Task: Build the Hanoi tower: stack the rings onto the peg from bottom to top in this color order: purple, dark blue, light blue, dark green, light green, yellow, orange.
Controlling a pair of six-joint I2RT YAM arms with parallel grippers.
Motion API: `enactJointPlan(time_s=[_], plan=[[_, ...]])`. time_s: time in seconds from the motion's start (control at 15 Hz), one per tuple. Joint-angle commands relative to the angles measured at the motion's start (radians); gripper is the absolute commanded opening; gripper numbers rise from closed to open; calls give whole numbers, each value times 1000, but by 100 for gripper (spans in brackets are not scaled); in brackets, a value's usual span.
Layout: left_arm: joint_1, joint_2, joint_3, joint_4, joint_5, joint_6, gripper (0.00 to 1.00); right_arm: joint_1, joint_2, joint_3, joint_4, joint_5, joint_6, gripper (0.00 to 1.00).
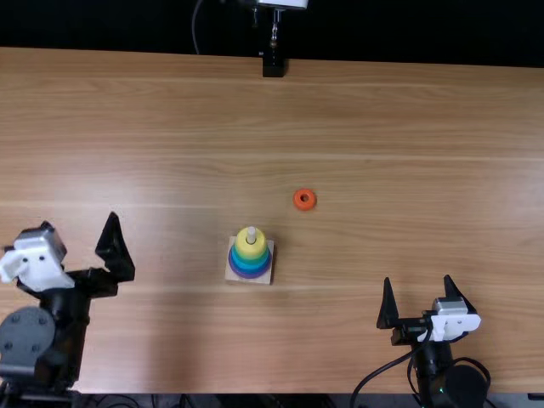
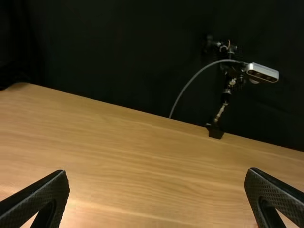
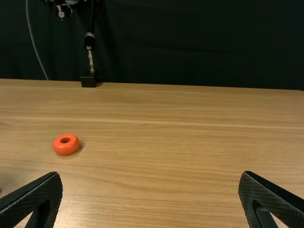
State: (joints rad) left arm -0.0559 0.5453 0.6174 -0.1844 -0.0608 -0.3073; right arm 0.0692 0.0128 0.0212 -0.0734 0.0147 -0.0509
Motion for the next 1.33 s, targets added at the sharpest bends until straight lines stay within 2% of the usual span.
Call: enactJointPlan(time_s=[0.0,0.07,0.13,0.2,0.27,0.33,0.4,0.6,0.8,1.27], plan=[[11,-84,-84,6,111,42,100,-14,-13,-12,-18,-4,1,100],[13,-156,-130,8,123,86,100,-14,-13,-12,-18,-4,3,100],[16,-211,-173,8,123,127,100,-14,-13,-12,-16,-4,1,100],[18,-251,-208,6,125,142,100,-14,-13,-12,-16,-4,3,100],[16,-277,-222,4,138,142,100,-14,-13,-12,-16,-4,1,100],[11,-297,-239,2,138,143,100,-14,-13,-12,-16,-4,3,100],[11,-303,-255,2,127,143,100,-14,-13,-12,-18,-4,3,100],[16,-361,-323,0,131,143,100,-14,-13,-12,-18,-4,3,100],[16,-545,-447,-5,134,143,100,-14,-13,-12,-16,-4,1,100],[16,-545,-594,10,122,151,100,-14,-13,-12,-16,-4,3,100]])
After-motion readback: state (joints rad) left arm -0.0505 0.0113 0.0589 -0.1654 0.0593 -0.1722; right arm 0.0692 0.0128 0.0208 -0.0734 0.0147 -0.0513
